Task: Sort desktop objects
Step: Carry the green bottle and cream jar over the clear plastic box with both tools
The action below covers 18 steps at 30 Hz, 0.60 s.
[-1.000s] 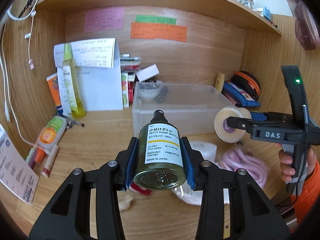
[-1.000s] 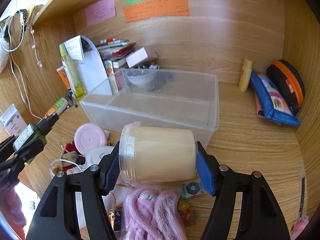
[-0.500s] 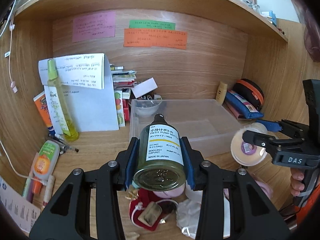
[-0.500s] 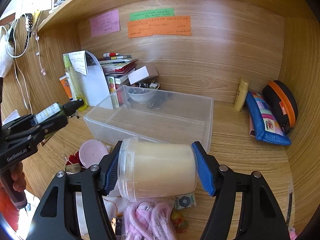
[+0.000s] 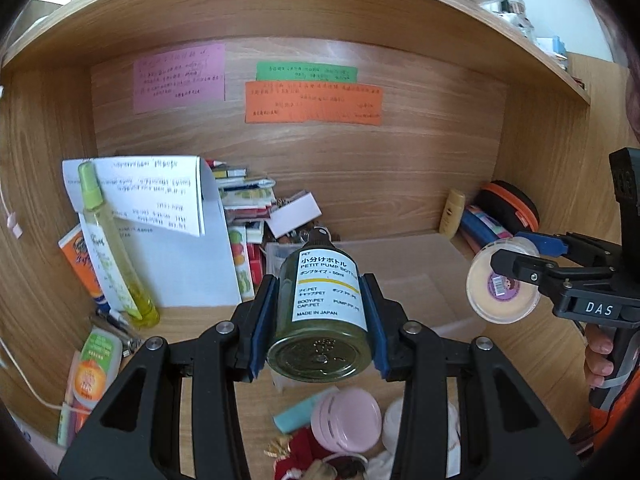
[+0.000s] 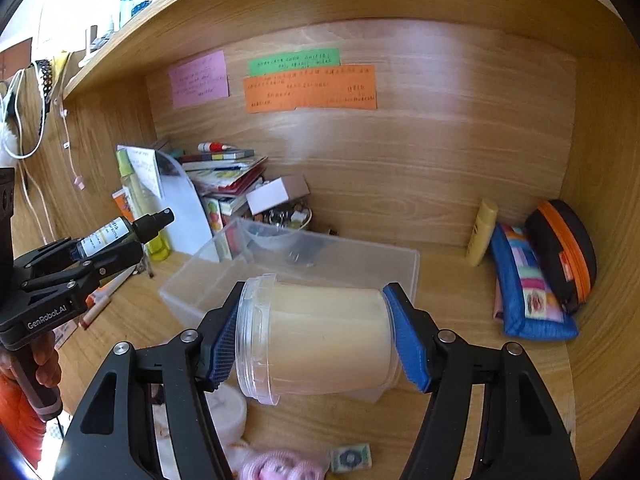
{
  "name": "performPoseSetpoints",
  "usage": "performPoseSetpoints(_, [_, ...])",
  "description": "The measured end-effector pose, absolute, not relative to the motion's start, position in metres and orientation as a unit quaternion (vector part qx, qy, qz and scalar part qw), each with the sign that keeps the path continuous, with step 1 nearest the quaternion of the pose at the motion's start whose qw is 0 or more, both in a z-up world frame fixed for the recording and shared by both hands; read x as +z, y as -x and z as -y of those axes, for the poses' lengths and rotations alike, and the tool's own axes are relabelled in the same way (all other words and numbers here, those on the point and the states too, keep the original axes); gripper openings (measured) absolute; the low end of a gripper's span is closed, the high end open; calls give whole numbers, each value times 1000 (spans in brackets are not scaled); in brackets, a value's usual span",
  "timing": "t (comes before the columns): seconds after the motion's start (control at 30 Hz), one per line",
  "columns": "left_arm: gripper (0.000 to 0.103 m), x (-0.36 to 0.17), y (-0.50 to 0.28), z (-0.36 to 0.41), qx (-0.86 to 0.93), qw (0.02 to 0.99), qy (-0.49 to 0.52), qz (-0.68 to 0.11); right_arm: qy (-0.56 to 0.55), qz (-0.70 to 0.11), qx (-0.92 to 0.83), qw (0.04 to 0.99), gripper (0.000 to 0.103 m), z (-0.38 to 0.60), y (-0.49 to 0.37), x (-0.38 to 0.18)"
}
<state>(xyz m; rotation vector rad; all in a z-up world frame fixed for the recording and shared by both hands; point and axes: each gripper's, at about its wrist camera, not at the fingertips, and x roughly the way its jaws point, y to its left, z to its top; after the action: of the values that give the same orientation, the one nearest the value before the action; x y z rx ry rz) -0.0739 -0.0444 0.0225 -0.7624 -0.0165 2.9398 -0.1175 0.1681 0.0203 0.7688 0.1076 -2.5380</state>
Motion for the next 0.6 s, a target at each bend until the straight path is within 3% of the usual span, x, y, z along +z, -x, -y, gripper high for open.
performPoseSetpoints(0.6, [41,-12,152,41,942,79,327,6,-323,-32,-916,237,63,-140,185,-6])
